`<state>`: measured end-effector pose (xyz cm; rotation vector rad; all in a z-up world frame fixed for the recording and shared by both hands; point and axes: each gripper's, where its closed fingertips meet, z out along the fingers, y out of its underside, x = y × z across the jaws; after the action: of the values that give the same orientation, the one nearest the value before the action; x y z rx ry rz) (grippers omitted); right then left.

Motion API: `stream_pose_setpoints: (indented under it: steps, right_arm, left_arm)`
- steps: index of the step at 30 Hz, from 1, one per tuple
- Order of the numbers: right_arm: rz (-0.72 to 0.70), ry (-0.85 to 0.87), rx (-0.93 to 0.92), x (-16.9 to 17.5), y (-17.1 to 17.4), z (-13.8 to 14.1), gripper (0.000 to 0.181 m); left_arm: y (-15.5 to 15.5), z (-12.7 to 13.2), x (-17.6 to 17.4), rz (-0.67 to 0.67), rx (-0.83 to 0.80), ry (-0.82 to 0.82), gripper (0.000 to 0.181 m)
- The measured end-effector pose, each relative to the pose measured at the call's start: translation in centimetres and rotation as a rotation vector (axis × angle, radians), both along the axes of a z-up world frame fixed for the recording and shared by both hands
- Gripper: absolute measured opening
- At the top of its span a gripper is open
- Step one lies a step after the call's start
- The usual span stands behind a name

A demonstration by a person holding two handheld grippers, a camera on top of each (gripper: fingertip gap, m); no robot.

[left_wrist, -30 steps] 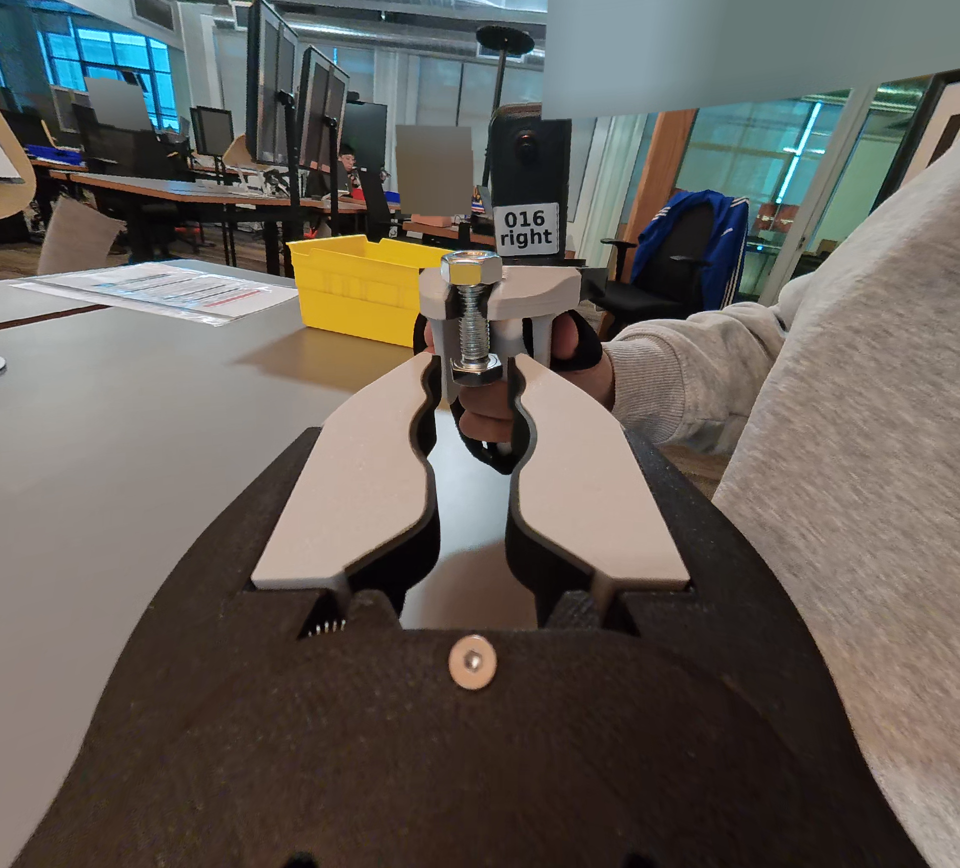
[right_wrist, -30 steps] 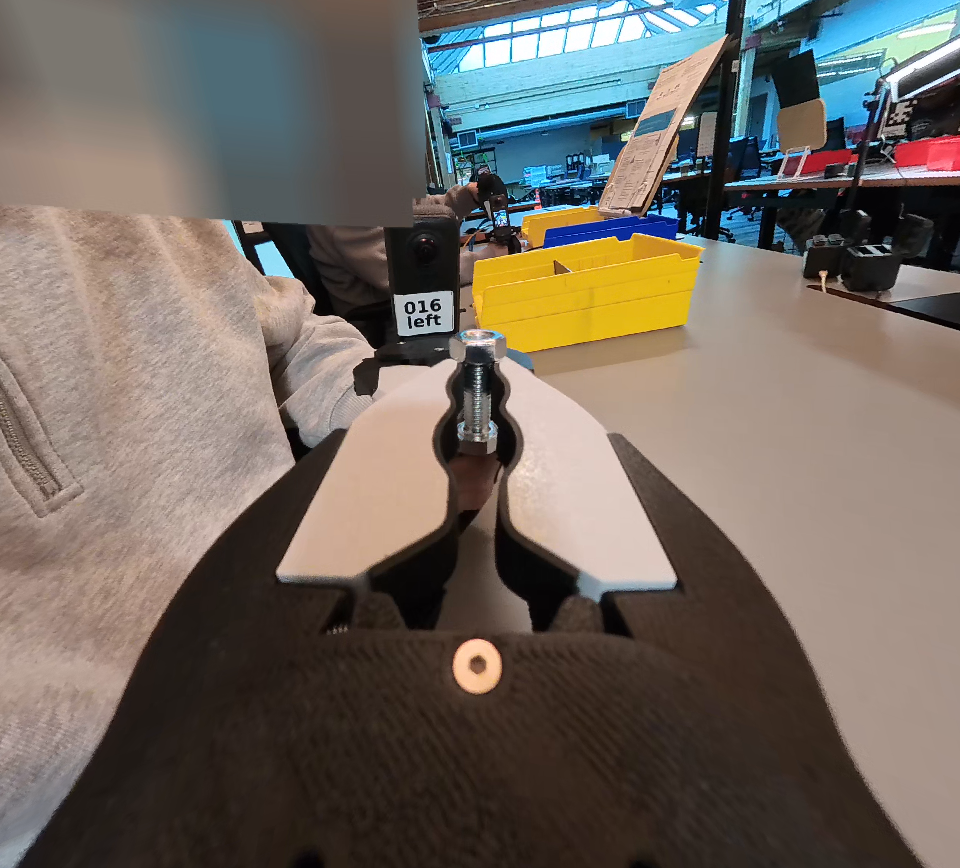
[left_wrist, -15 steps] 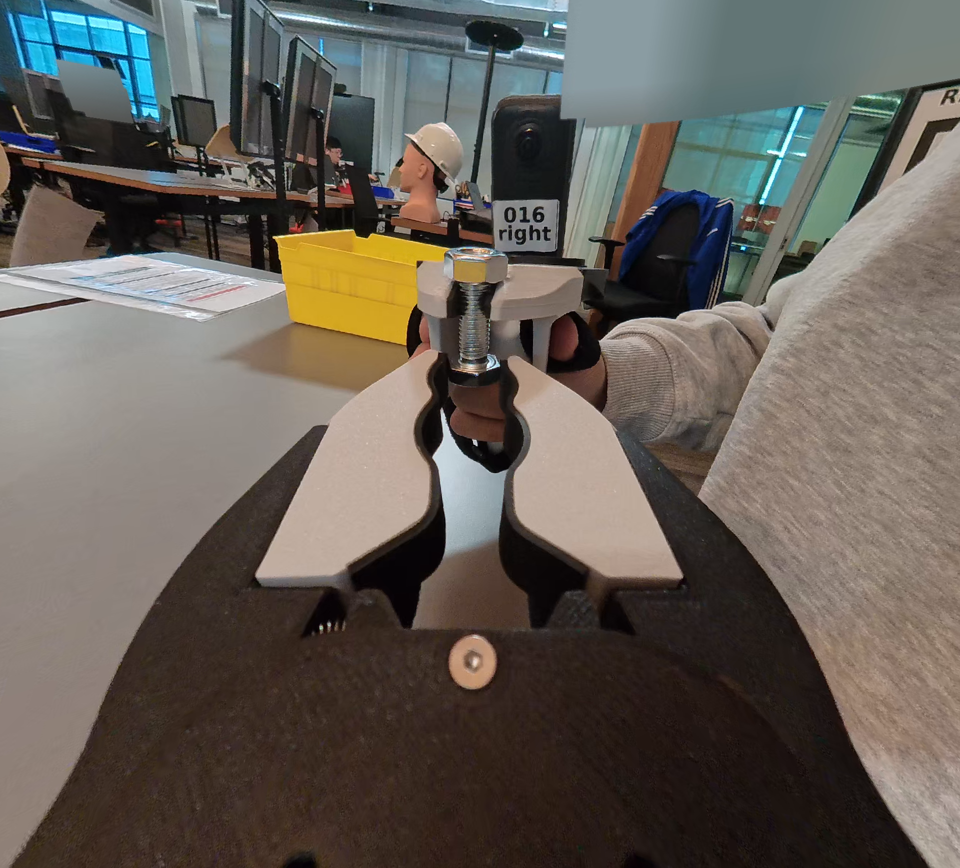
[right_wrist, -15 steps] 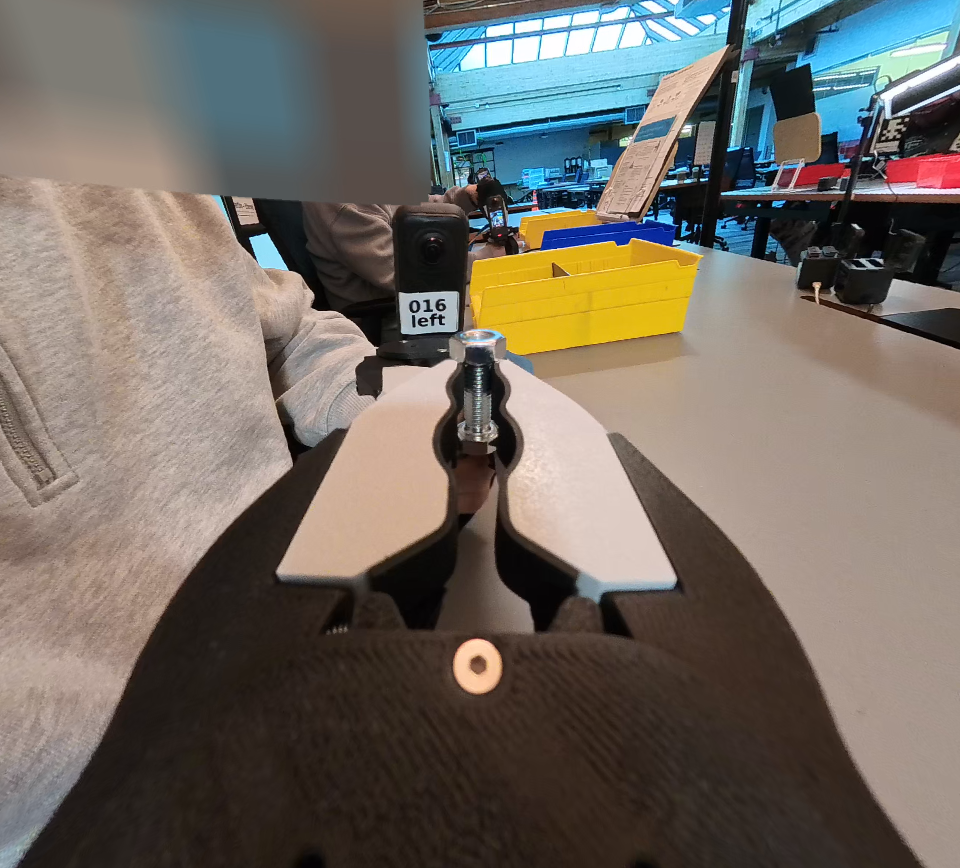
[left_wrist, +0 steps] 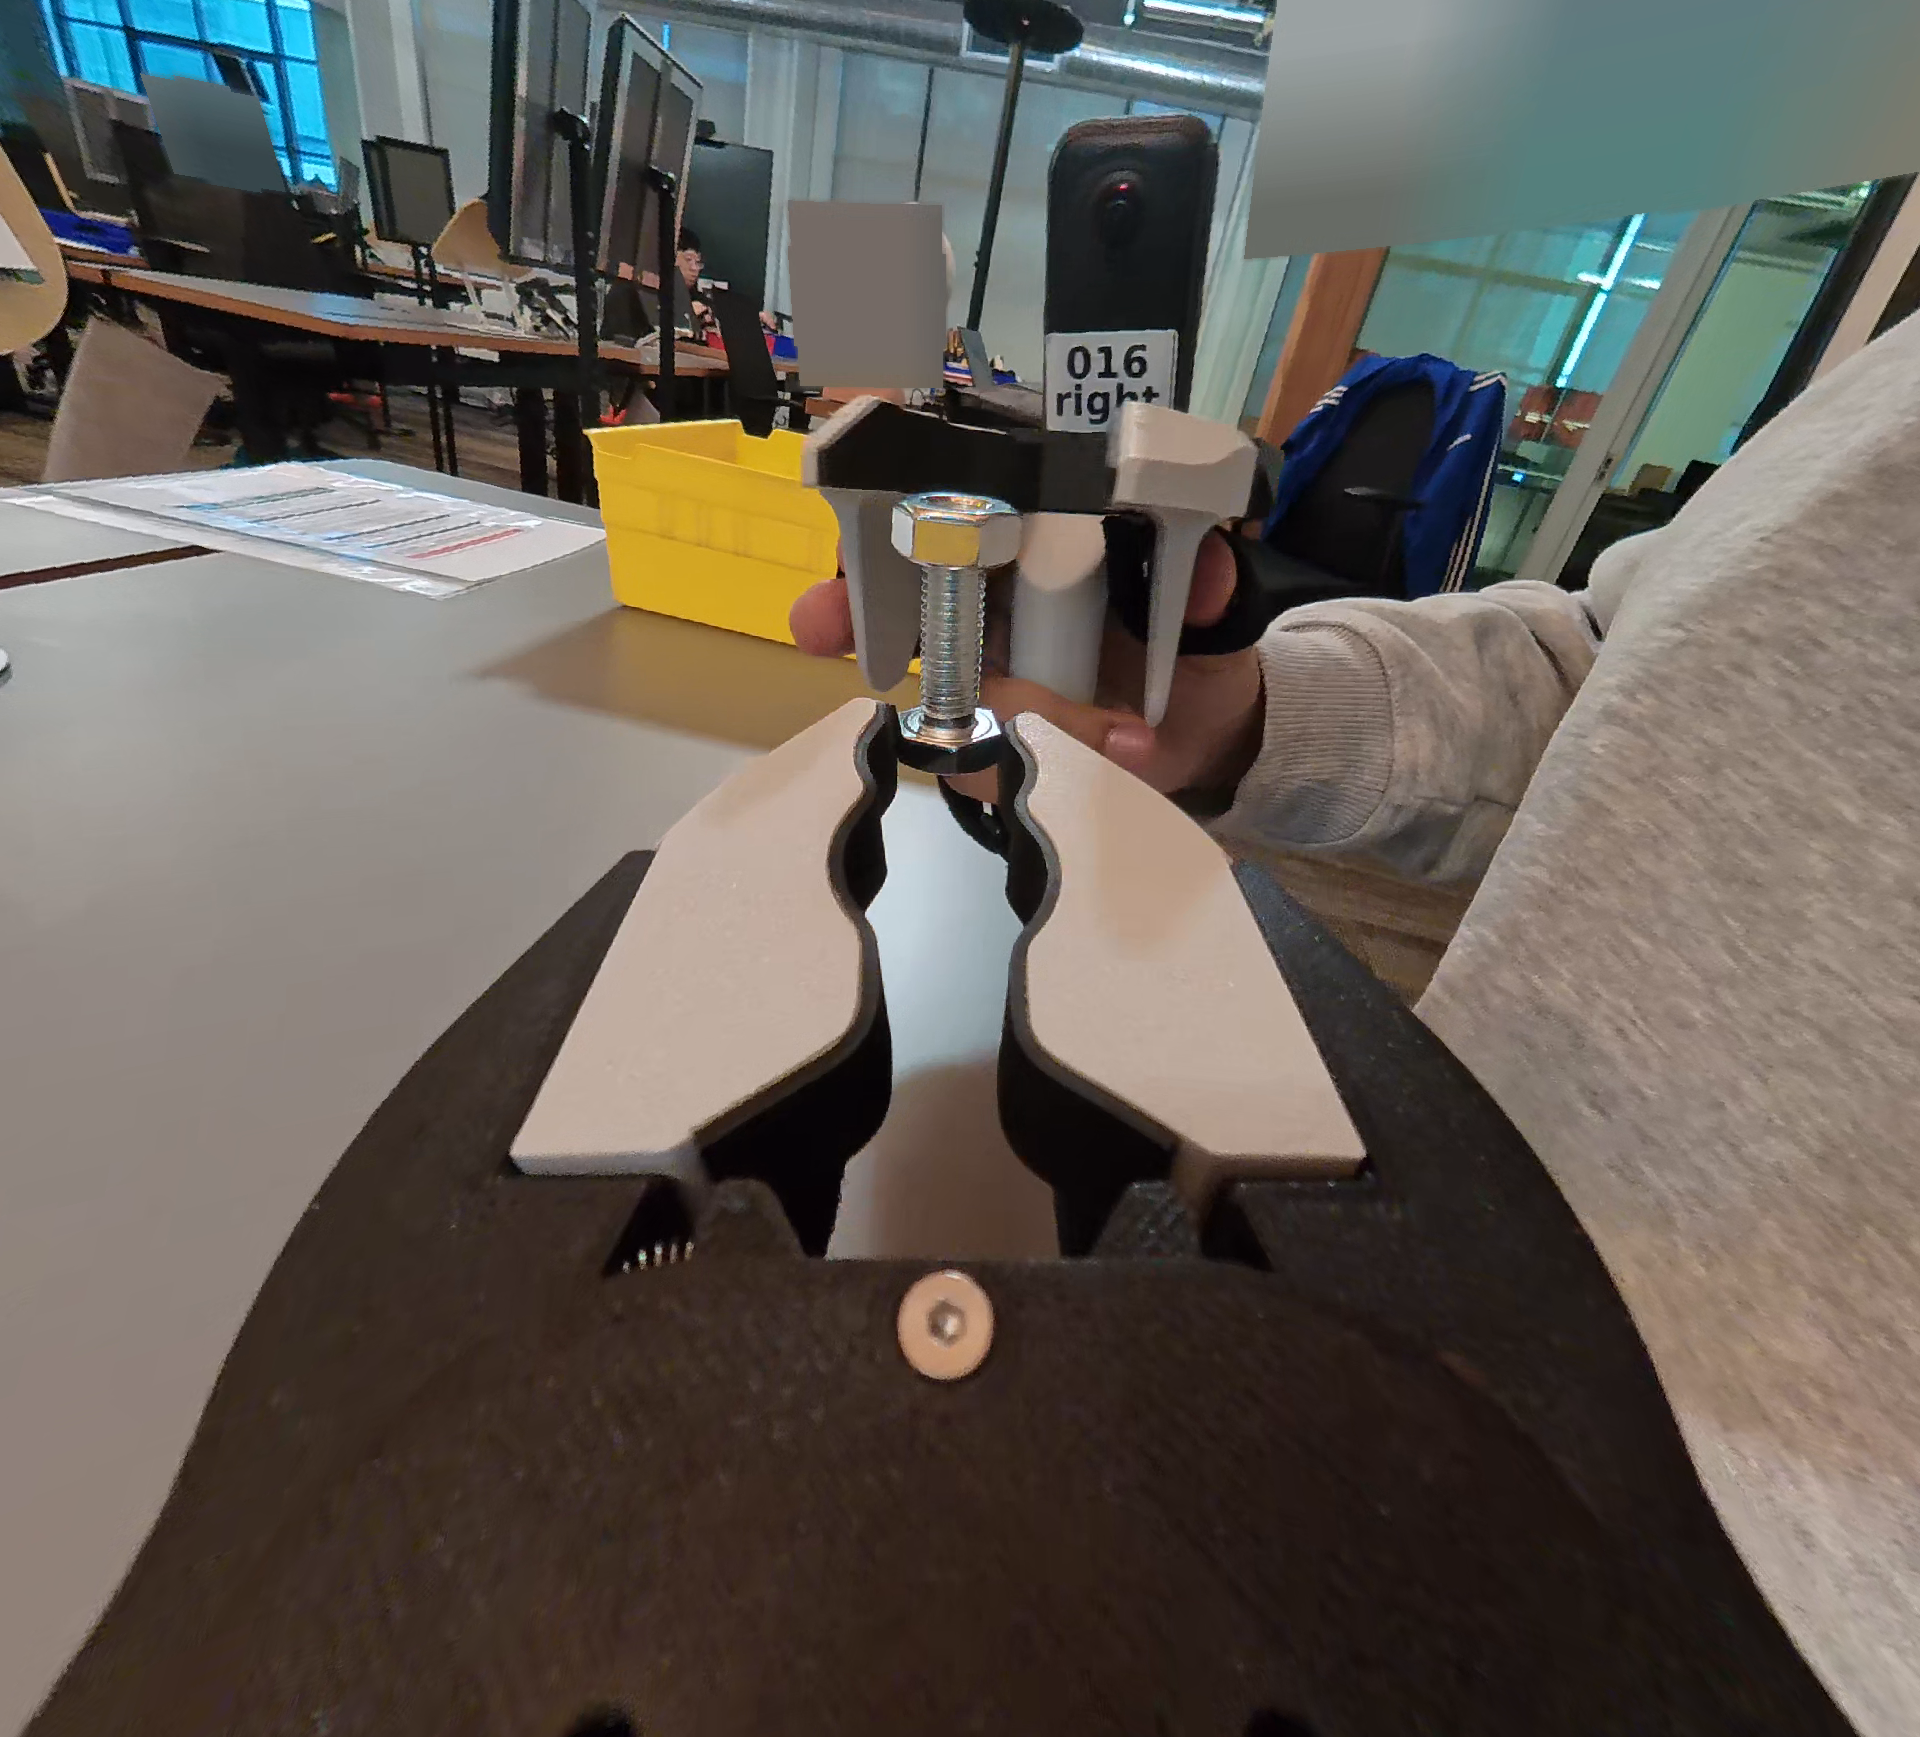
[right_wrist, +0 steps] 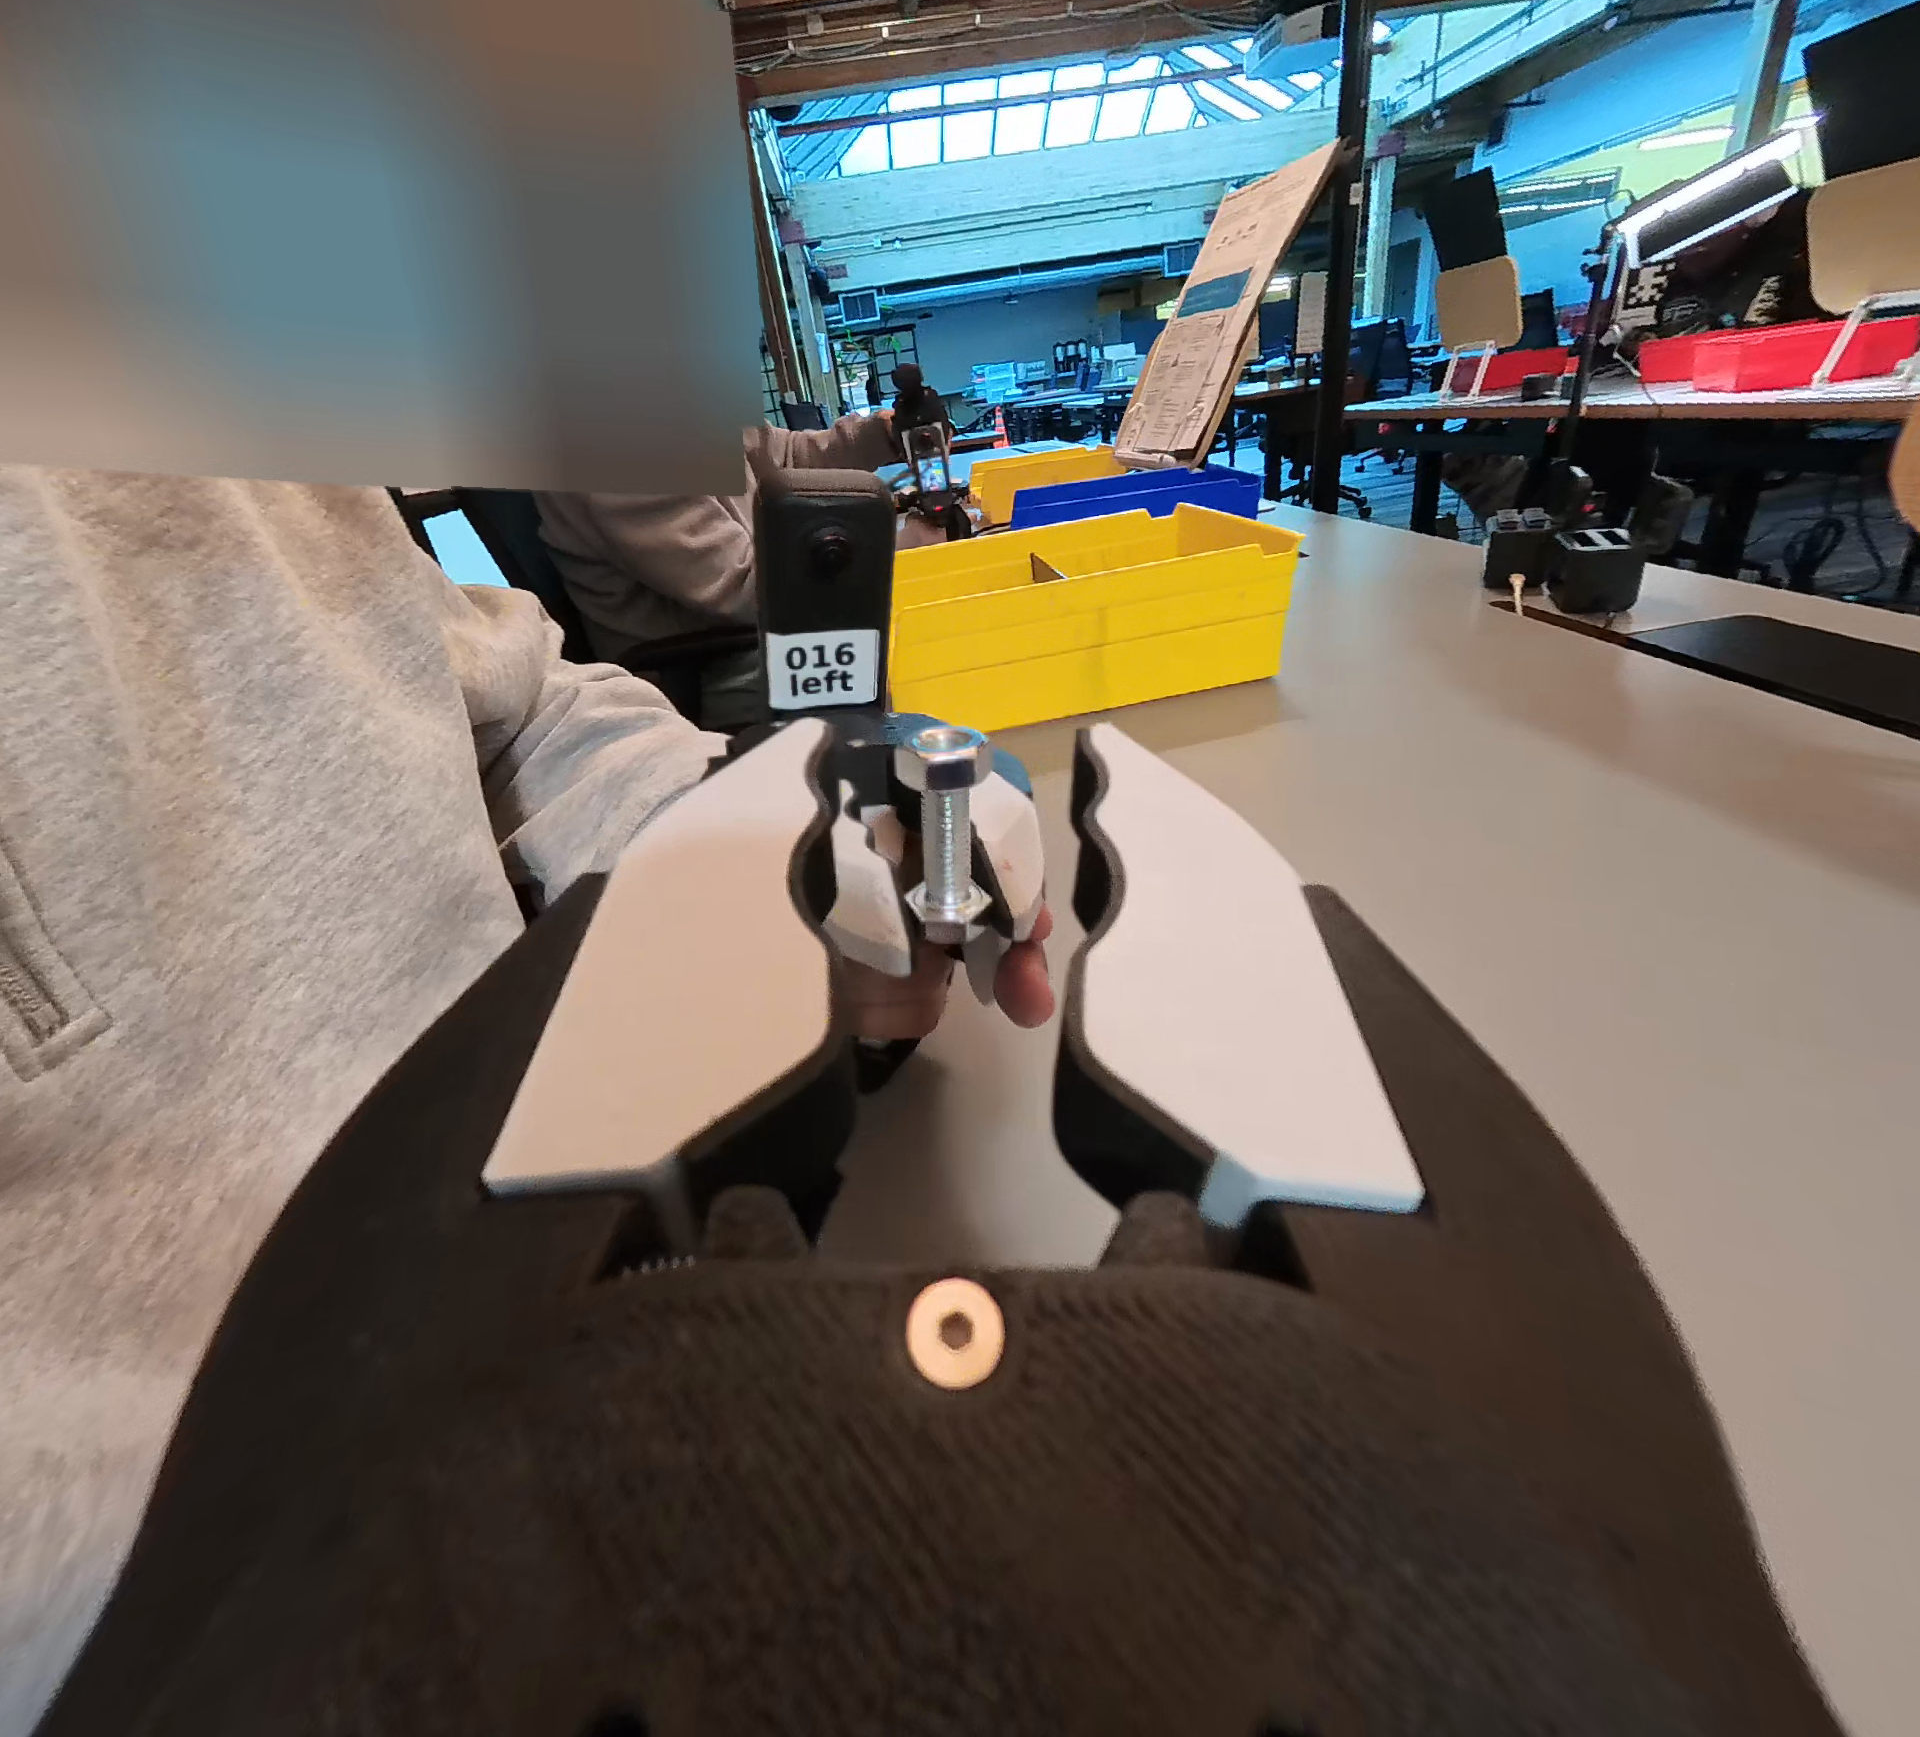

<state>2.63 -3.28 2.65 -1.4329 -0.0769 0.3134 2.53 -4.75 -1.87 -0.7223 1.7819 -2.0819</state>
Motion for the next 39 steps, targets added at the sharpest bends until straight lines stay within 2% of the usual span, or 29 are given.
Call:
stream_pose_setpoints:
  steps: [4, 6, 11, 15, 20, 22, 25, 28, 32, 35, 37, 39]
  right_arm:
    - [-0.003, -0.002, 0.023, -1.0, 0.8, -0.1, 0.070]
    - [0.017, -0.011, 0.025, -1.8, 1.1, -0.2, 0.076]
    - [0.002, -0.077, 0.006, -1.8, 0.9, -0.6, 0.073]
    - [0.008, -0.058, 0.010, -1.2, 0.3, -0.3, 0.051]
    - [-0.043, -0.084, -0.008, -0.2, 0.2, -0.4, 0.050]
    - [-0.097, -0.160, -0.050, 0.6, 0.0, -0.7, 0.038]
    - [-0.076, -0.316, -0.123, 0.5, -0.8, -0.6, 0.010]
    - [-0.021, -0.455, -0.235, 0.0, -1.9, -0.1, 0.008]
    - [0.121, -0.570, -0.433, -1.6, -3.5, 1.0, 0.011]
    - [0.174, -0.746, -0.560, -2.2, -3.3, 1.4, 0.011]
    - [0.225, -0.878, -0.629, -2.6, -2.6, 1.1, 0.010]
    - [0.308, -0.945, -0.764, -2.8, -2.5, 0.1, 0.016]
  left_arm:
    - [-0.1, -0.3, 0.2, -0.002, 0.006, 0.011, 0.020]
    - [0.0, -0.4, 0.3, 0.006, 0.008, 0.014, 0.020]
    - [1.5, 0.0, 1.4, 0.060, -0.034, 0.027, 0.020]
    - [3.1, 0.1, 2.2, 0.114, -0.045, 0.029, 0.020]
    - [3.2, -0.1, 2.3, 0.117, -0.025, 0.022, 0.020]
    - [2.4, -0.4, 1.9, 0.086, 0.011, 0.012, 0.020]
    - [0.9, -1.0, 0.9, 0.018, 0.075, -0.007, 0.020]
    - [-0.3, -1.1, -0.1, -0.033, 0.108, -0.031, 0.020]
    - [-1.3, -1.2, -0.8, -0.070, 0.123, -0.043, 0.020]
    - [-1.6, -1.2, -0.9, -0.079, 0.127, -0.045, 0.020]
    - [-1.7, -0.9, -1.1, -0.091, 0.128, -0.047, 0.020]
    - [-1.8, -0.2, -1.6, -0.110, 0.109, -0.056, 0.020]
